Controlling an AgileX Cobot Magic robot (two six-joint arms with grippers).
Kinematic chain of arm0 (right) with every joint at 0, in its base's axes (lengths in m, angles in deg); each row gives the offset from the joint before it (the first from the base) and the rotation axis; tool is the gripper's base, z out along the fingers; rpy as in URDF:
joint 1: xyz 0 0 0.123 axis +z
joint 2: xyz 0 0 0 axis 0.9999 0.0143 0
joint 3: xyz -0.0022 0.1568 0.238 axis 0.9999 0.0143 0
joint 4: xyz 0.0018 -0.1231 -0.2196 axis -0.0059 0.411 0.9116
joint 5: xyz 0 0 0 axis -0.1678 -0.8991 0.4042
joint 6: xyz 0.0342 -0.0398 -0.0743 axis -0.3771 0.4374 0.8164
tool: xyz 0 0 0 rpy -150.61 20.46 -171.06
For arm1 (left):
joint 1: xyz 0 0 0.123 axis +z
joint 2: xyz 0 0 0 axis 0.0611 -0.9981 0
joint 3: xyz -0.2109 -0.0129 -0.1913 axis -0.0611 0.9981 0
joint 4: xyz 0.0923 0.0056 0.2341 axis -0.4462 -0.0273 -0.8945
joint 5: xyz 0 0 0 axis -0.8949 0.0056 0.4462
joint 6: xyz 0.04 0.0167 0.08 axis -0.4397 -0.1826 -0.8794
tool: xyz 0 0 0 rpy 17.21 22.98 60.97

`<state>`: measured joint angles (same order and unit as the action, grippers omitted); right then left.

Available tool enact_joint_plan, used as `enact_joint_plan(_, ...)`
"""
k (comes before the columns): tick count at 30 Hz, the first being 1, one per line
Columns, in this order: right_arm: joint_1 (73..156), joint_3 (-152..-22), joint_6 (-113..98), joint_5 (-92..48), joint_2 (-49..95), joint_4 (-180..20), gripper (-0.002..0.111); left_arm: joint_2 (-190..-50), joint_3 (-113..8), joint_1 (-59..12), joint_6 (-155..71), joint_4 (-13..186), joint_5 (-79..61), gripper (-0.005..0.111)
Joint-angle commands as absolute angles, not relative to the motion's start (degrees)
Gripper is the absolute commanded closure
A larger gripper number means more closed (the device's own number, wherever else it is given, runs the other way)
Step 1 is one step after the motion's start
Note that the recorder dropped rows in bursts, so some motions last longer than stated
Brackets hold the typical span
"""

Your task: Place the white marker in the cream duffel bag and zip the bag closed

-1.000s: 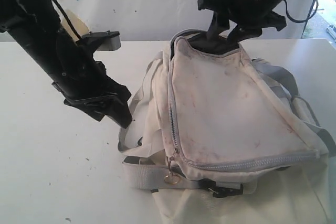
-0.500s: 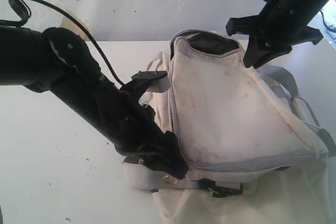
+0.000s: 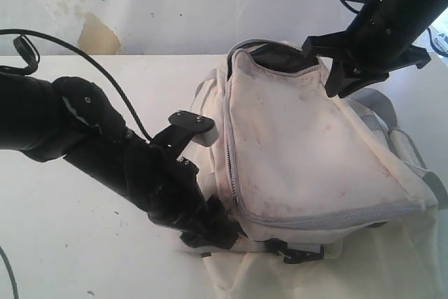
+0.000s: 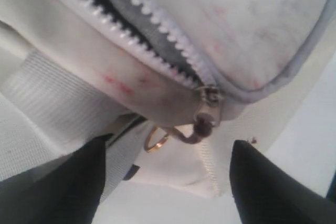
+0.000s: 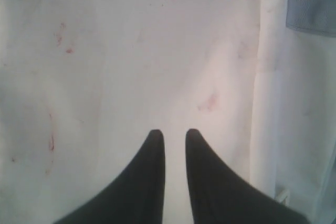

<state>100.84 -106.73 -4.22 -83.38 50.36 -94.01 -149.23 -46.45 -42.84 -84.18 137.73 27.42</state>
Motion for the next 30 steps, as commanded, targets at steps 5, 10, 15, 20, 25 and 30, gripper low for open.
enact_joint_plan(5,100.5,-106.4,-3.5,-81.8,49.9,-93.7,0.095,-148.6,-44.0,-43.0,-93.7,146.4,24.9,0.034)
enact_joint_plan(10,100.5,-106.4,-3.5,-81.6,49.9,-93.7,0.095,-148.7,-44.0,-43.0,-93.7,148.5,22.8,0.034)
enact_joint_plan(15,100.5,-106.4,-3.5,-81.6,49.9,-93.7,0.095,-150.4,-44.0,-43.0,-93.7,149.3,19.6,0.034)
enact_joint_plan(20,100.5,-106.4,-3.5,-81.4,49.9,-93.7,0.095,-152.7,-44.2,-43.0,-93.7,150.2,21.2,0.035)
enact_joint_plan(25,100.5,-106.4,-3.5,-81.2,49.9,-93.7,0.095,-153.5,-44.2,-43.0,-94.1,151.0,21.9,0.047)
enact_joint_plan(30,100.5,-106.4,-3.5,-80.9,49.9,-93.9,0.095,-153.5,-44.2,-43.0,-95.4,152.4,23.8,0.047)
